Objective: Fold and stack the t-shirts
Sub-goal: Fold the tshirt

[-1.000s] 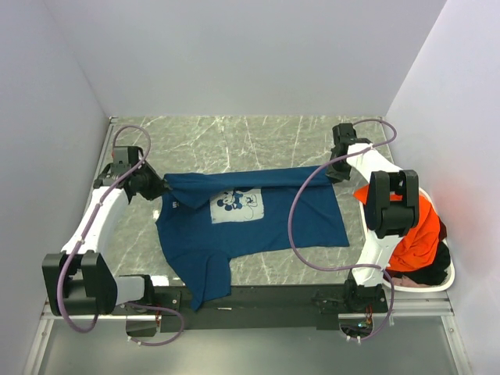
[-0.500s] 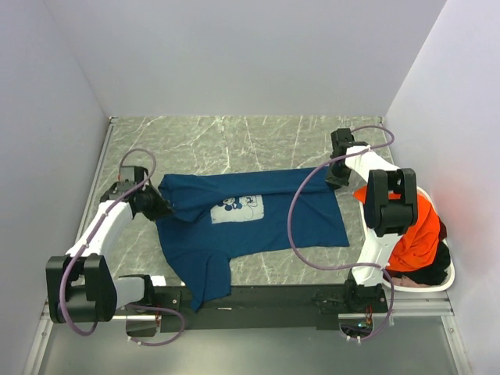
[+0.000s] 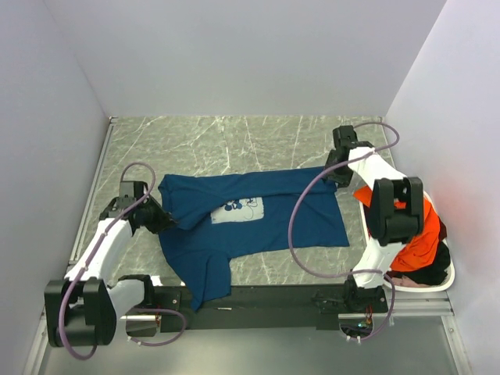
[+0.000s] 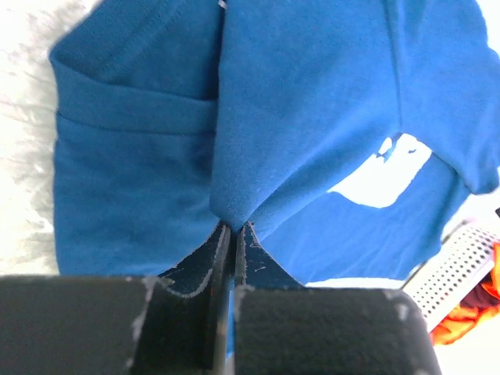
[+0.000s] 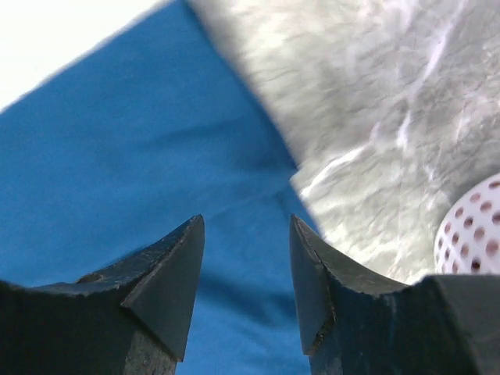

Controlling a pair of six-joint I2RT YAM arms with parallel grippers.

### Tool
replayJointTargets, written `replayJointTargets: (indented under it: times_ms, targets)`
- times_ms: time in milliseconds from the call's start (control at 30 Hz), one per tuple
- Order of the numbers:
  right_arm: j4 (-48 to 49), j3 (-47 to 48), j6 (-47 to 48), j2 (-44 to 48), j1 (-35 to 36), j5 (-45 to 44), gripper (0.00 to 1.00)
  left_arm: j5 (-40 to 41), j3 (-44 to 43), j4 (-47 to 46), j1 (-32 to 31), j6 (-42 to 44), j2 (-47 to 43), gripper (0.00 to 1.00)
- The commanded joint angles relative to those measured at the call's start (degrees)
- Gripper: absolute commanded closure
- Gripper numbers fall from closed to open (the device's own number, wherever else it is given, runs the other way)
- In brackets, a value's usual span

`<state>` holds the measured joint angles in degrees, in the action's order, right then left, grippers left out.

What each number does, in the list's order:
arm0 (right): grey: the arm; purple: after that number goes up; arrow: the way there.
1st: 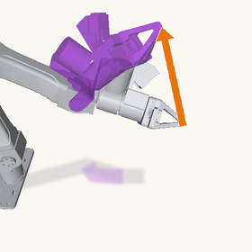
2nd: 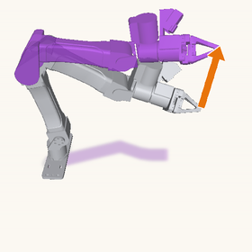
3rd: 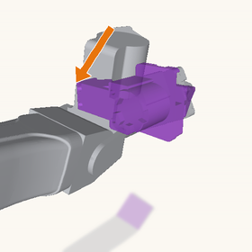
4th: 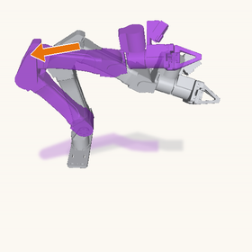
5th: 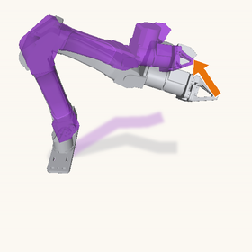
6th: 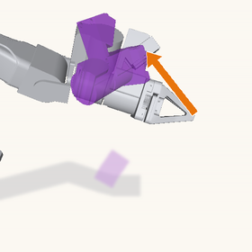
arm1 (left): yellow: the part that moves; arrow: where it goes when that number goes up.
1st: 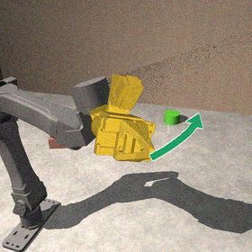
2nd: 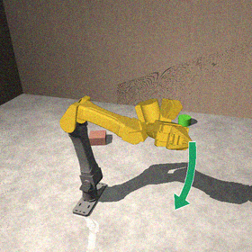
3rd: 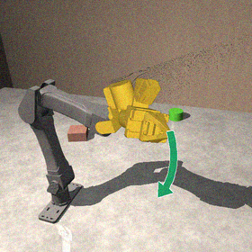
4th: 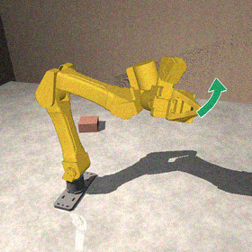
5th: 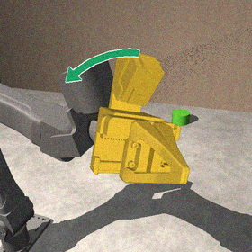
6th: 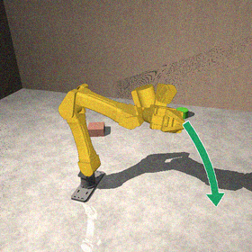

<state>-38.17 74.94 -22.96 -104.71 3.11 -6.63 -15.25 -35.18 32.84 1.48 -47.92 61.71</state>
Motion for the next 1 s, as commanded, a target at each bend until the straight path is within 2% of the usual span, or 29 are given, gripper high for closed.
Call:
replayJointTargets:
  times_ms: [0,167,300,533,767,967]
  targets:
    - [2.5,-0.8,0.1,7.8,3.6,1.3,0.45,-2.7,1.4,-0.4,0.0,-1.6,-3.6,0.94]
    - [5.5,-3.3,0.9,11.8,9.4,3.2,0.45,-5.7,2.0,-2.4,-0.5,-5.0,-5.5,0.97]
    - [7.9,-5.5,1.8,13.1,14.4,6.4,0.45,-5.6,1.0,-3.0,-1.2,-7.4,-5.8,0.94]
    - [12.3,-7.5,4.5,15.2,21.2,13.7,0.45,-3.8,2.0,-5.0,-7.3,-13.7,-7.7,0.94]
    - [15.4,-8.7,4.9,15.0,25.4,17.9,0.45,-1.3,4.1,-7.4,-12.9,-20.6,-10.6,0.96]
    - [16.5,-8.7,6.5,13.9,28.2,20.0,0.45,-0.2,6.0,-7.4,-14.1,-23.1,-13.0,0.95]
